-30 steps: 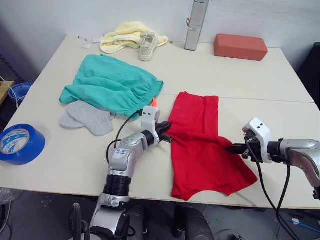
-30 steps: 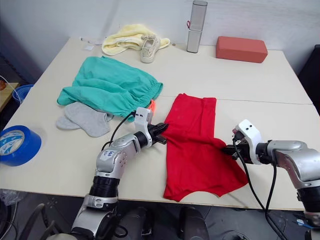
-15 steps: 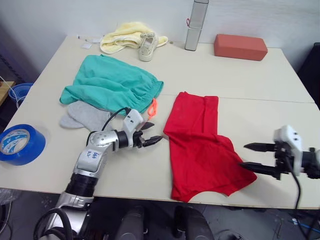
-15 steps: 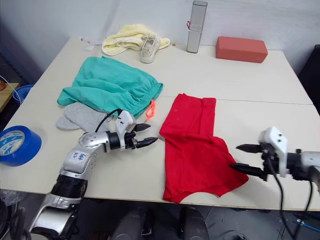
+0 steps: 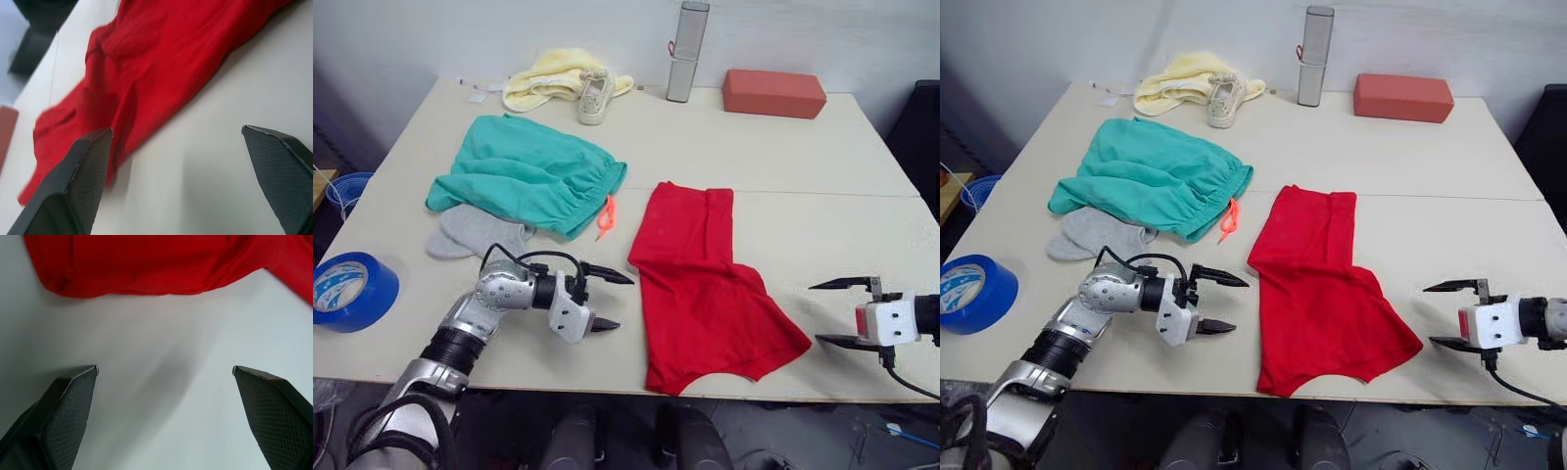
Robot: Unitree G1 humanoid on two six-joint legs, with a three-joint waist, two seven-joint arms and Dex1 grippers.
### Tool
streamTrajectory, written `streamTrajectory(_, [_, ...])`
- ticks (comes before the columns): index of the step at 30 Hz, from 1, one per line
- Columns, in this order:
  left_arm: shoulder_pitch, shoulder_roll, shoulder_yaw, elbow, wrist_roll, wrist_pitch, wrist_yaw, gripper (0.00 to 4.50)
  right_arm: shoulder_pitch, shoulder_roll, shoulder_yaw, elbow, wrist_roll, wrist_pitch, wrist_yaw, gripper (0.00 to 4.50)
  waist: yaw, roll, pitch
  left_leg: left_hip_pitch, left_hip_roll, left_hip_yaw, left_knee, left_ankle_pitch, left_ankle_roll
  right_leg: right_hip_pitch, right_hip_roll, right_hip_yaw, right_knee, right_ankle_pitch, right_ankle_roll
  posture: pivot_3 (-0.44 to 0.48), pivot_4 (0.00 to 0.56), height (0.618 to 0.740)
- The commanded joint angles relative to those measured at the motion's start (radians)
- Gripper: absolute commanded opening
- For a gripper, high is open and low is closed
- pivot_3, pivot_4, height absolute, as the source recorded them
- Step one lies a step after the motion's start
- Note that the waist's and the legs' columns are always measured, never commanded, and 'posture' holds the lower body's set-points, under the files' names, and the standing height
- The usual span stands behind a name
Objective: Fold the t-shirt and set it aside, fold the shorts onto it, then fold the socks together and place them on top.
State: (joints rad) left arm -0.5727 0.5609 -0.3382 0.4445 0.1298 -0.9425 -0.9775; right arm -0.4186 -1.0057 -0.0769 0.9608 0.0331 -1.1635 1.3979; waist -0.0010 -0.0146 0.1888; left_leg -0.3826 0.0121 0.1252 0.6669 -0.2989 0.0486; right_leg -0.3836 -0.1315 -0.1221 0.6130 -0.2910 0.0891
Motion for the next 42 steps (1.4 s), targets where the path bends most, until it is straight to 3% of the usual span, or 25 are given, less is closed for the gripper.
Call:
streamTrajectory(1, [-0.019,-0.024,-0.059,0.077,0.104,-0.055,0.039,4.43,-0.009,0.046,0.073,0.038,0.014,-0.086,-0.001,4.50,-0.003,0.000,0.000,0.005,0.000,-0.001,-0.001,-0.002,0.000,0.006,0.000,-0.001,-0.002,0.000,0.000,0.000,0.150,0.740])
streamTrajectory(3, [-0.028,-0.044,-0.079,0.094,0.116,-0.071,0.055,4.43,-0.017,0.069,0.100,0.029,0.039,-0.109,-0.004,4.50,-0.004,0.000,-0.001,0.014,0.001,-0.002,-0.003,-0.008,-0.006,0.014,0.000,-0.001,-0.005,0.000,0.000,0.000,0.150,0.740])
streamTrajectory(13, [-0.045,-0.129,-0.164,0.121,0.122,-0.104,0.077,4.43,0.003,0.141,0.219,-0.012,0.127,-0.179,-0.020,4.50,-0.002,-0.001,-0.006,0.014,0.002,-0.004,-0.003,-0.009,-0.007,0.015,0.000,-0.002,-0.005,0.000,0.000,0.000,0.150,0.740])
streamTrajectory(23, [-0.031,-0.176,-0.228,0.142,0.090,-0.101,0.061,4.43,0.068,0.119,0.329,-0.109,0.247,-0.199,0.005,4.50,0.000,-0.001,-0.006,0.013,0.002,-0.006,-0.003,-0.007,-0.002,0.017,0.000,-0.005,-0.009,0.000,0.000,0.000,0.150,0.740])
streamTrajectory(26, [-0.020,-0.164,-0.244,0.135,0.068,-0.094,0.036,3.86,0.075,0.108,0.361,-0.141,0.277,-0.207,0.013,3.92,0.000,-0.001,-0.006,0.013,0.002,-0.007,-0.003,-0.007,-0.002,0.017,0.000,-0.006,-0.010,-0.001,-0.001,0.000,0.150,0.740])
streamTrajectory(32, [-0.004,-0.142,-0.267,0.121,0.016,-0.063,-0.015,1.82,0.103,0.073,0.410,-0.204,0.338,-0.216,0.024,1.71,0.000,0.001,-0.007,0.013,0.002,-0.007,-0.004,-0.007,-0.002,0.017,0.000,-0.006,-0.010,-0.001,-0.002,0.000,0.150,0.740])
streamTrajectory(37, [0.023,-0.107,-0.274,0.084,-0.039,-0.036,-0.071,0.38,0.141,0.030,0.425,-0.248,0.379,-0.214,0.023,0.01,-0.003,0.011,-0.010,0.013,0.002,-0.007,-0.004,-0.008,-0.001,0.017,0.000,-0.006,-0.011,-0.001,-0.002,0.000,0.150,0.740])
streamTrajectory(38, [0.029,-0.099,-0.273,0.074,-0.052,-0.028,-0.080,0.10,0.150,0.021,0.425,-0.257,0.388,-0.211,0.021,0.00,-0.005,0.012,-0.011,0.013,0.002,-0.007,-0.005,-0.008,-0.002,0.017,0.000,-0.006,-0.011,-0.001,-0.002,0.000,0.150,0.740])
streamTrajectory(42, [0.055,-0.049,-0.252,0.031,-0.111,-0.001,-0.115,0.04,0.198,-0.021,0.412,-0.292,0.422,-0.203,0.013,0.00,-0.007,0.014,-0.011,0.014,0.003,-0.007,-0.005,-0.007,-0.002,0.016,0.001,-0.006,-0.009,-0.003,-0.004,0.000,0.150,0.740])
